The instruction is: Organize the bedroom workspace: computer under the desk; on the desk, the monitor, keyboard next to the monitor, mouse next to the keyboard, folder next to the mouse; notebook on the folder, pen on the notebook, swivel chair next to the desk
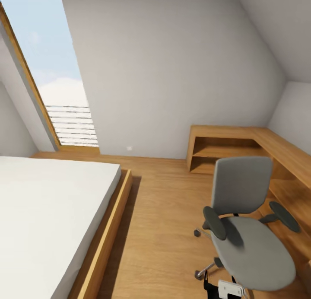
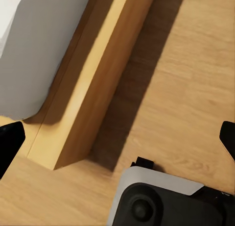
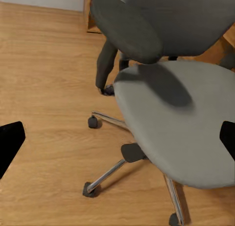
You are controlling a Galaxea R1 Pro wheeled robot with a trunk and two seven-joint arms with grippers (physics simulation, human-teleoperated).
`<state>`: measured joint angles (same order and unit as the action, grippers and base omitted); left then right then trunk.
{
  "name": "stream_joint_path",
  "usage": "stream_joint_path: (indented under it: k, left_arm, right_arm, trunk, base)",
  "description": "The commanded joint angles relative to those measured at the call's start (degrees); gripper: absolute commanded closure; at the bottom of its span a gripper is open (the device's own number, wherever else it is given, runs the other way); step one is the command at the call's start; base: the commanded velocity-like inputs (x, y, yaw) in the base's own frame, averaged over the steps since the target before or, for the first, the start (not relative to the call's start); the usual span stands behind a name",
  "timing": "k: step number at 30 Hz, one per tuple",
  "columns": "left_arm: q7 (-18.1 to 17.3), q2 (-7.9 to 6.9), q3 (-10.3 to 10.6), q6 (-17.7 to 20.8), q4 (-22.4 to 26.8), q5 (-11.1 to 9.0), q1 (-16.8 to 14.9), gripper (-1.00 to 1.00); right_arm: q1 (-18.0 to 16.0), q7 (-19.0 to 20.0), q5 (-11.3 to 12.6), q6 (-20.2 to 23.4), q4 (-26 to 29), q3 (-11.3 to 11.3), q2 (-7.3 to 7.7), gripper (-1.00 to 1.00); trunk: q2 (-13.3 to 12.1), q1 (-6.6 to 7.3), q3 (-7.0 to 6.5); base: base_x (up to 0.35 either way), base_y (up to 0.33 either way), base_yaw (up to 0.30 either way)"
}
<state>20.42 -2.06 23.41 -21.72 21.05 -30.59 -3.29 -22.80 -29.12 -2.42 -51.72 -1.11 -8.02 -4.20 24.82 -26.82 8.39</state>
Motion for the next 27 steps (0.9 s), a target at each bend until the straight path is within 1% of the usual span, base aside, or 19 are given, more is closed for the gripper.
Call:
stream_joint_path:
  k: [1,6,12,17,23,27]
  left_arm:
    - [0.39,-0.05,0.47,-0.16,0.04,-0.34,-0.05,-1.0]
    - [0.39,-0.05,0.42,-0.16,0.04,-0.27,-0.05,-1.0]
    - [0.36,-0.05,0.44,-0.23,0.04,-0.26,-0.05,-1.0]
    - [0.33,-0.05,0.49,-0.19,0.04,-0.26,-0.05,-1.0]
    - [0.35,-0.05,0.61,-0.17,0.04,-0.26,-0.05,-1.0]
    - [0.38,-0.05,0.66,-0.17,0.04,-0.26,-0.06,-1.0]
  right_arm:
    - [-0.07,-0.6,-0.24,-0.05,-0.12,-0.34,0.02,-1.0]
    - [-0.05,-0.63,-0.15,-0.05,-0.12,-0.25,0.16,-1.0]
    - [-0.05,-0.6,-0.14,-0.05,-0.12,-0.24,0.22,-1.0]
    - [-0.05,-0.59,-0.13,-0.05,-0.12,-0.24,0.25,-1.0]
    - [-0.05,-0.59,-0.13,-0.05,-0.12,-0.24,0.25,-1.0]
    - [-0.05,-0.59,-0.08,-0.03,-0.12,-0.24,0.25,-1.0]
  trunk:
    - [0.1,-0.06,0.11]
    - [0.1,-0.06,0.11]
    - [0.1,-0.06,0.11]
    - [0.1,-0.06,0.05]
    - [0.1,-0.06,-0.06]
    - [0.1,-0.06,-0.11]
  base:
    - [0.325,0.0,0.193]
    - [0.291,0.0,0.074]
    - [0.1,0.0,-0.025]
    - [0.029,0.0,-0.169]
    - [0.013,0.005,-0.232]
    - [0.123,0.111,-0.212]
